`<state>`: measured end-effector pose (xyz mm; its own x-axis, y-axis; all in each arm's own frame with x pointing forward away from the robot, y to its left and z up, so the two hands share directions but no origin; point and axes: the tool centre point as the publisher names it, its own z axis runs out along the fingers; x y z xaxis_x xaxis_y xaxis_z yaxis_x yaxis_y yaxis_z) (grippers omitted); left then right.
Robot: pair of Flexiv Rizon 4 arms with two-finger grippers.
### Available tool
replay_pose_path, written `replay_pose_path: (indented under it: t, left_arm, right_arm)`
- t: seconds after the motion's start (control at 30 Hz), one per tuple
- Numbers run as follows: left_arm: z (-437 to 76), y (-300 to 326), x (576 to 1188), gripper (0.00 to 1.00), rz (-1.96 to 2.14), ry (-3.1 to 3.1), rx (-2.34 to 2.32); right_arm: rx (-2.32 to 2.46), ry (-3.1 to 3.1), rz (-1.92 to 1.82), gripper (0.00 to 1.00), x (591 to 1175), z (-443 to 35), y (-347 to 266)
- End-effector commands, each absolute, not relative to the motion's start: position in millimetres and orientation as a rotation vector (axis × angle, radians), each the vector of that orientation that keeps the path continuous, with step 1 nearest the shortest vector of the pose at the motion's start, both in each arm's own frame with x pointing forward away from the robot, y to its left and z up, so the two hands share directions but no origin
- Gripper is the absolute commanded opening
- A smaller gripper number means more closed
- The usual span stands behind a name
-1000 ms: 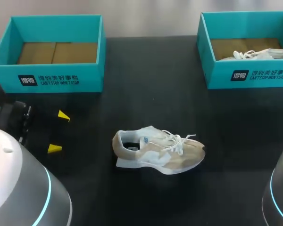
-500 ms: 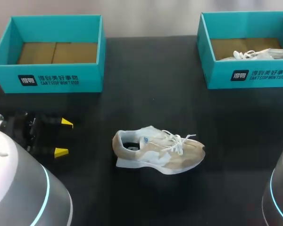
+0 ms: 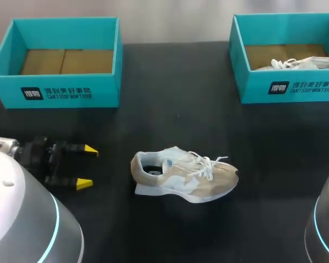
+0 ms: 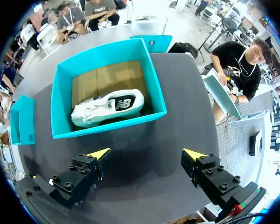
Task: Take the shoe out of the shoebox, open the shoe tongue, remove and reinsert the insole, then place the shoe into the shoebox
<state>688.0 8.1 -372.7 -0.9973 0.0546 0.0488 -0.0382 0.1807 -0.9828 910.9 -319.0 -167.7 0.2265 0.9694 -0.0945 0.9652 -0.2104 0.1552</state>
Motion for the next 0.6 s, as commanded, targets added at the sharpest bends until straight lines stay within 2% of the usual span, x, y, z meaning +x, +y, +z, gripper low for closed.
replay_pose_path:
  t: [0.03,0.17,0.6]
  left_arm:
    - [-378,-16,691,1.00,1.977,-2.335,-0.020]
    - [-382,-37,695,1.00,1.940,-2.327,-0.038]
    - [-382,-37,695,1.00,1.940,-2.327,-0.038]
  right_arm:
    - [2.312,1.846,0.033,1.00,911,-168,-318]
    - [2.312,1.846,0.033,1.00,911,-168,-318]
    - [2.312,1.846,0.033,1.00,911,-168,-318]
